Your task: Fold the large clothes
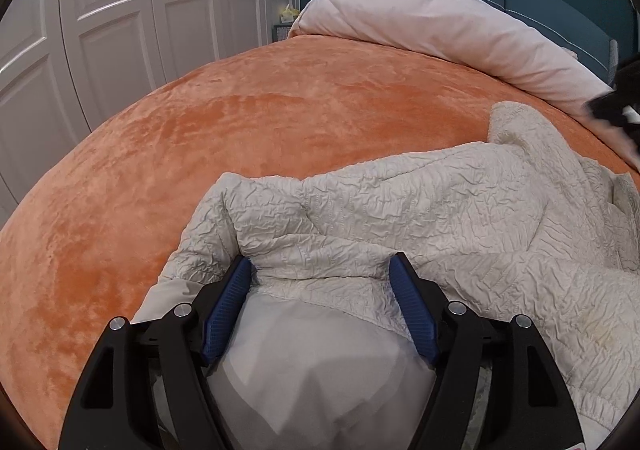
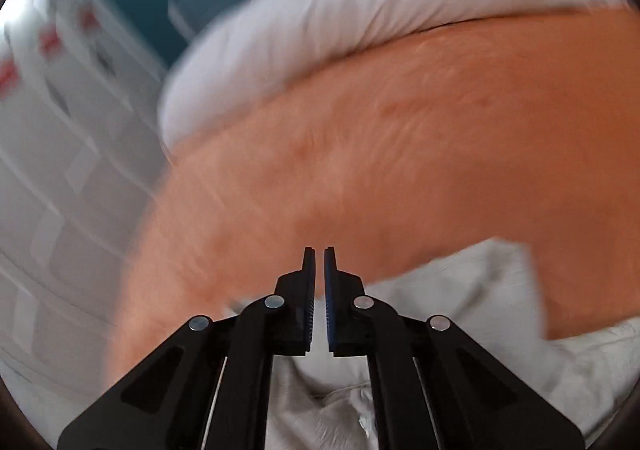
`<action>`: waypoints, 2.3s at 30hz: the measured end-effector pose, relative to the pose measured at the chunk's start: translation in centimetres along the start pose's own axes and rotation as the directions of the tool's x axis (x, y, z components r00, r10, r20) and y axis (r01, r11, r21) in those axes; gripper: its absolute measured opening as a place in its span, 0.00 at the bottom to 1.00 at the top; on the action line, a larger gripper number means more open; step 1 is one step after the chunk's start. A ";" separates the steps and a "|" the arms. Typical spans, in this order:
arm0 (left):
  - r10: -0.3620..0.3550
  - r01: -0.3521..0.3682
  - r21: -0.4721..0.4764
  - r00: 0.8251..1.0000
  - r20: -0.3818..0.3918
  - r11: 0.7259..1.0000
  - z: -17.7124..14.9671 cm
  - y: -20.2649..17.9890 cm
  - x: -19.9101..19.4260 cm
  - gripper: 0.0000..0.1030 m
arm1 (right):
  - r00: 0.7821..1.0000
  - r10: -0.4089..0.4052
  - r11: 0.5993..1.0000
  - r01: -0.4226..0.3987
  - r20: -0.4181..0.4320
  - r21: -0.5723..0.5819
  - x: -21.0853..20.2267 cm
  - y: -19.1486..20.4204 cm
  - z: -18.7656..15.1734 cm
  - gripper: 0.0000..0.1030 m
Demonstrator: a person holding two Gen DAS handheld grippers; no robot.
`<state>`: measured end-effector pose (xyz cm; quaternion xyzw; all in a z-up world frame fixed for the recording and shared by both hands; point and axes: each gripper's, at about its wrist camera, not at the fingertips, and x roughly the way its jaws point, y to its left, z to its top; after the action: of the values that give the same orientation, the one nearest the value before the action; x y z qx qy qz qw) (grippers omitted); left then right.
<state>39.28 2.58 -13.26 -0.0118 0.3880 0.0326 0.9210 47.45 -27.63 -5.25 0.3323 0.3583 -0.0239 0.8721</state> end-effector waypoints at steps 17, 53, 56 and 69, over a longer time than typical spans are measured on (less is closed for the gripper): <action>-0.254 0.245 0.096 0.963 0.094 0.965 7.5 -6.0 -9.5 0.79 | 0.978 -0.205 0.971 0.201 -0.022 -0.129 -7.7 -12.0 -9.6 0.00; -0.065 0.054 0.372 0.998 0.017 0.926 -0.2 -8.3 -20.7 0.62 | 0.970 -0.242 0.944 0.231 -0.018 -0.235 -24.0 -11.1 -16.8 0.42; -0.077 0.086 0.331 0.996 -0.040 0.940 -2.1 -6.1 -23.9 0.62 | 0.968 -0.247 0.942 0.228 -0.051 -0.246 -28.6 -12.0 -21.3 0.44; 0.004 0.040 0.354 0.993 -0.122 0.934 -11.3 0.9 -31.7 0.64 | 0.933 -0.349 0.922 0.326 -0.083 -0.207 -42.3 -16.5 -30.9 0.58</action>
<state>9.04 1.36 1.54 0.1494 0.4423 -0.0472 0.8831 -7.40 -30.35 -3.57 0.1815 0.4620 -0.1198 0.8598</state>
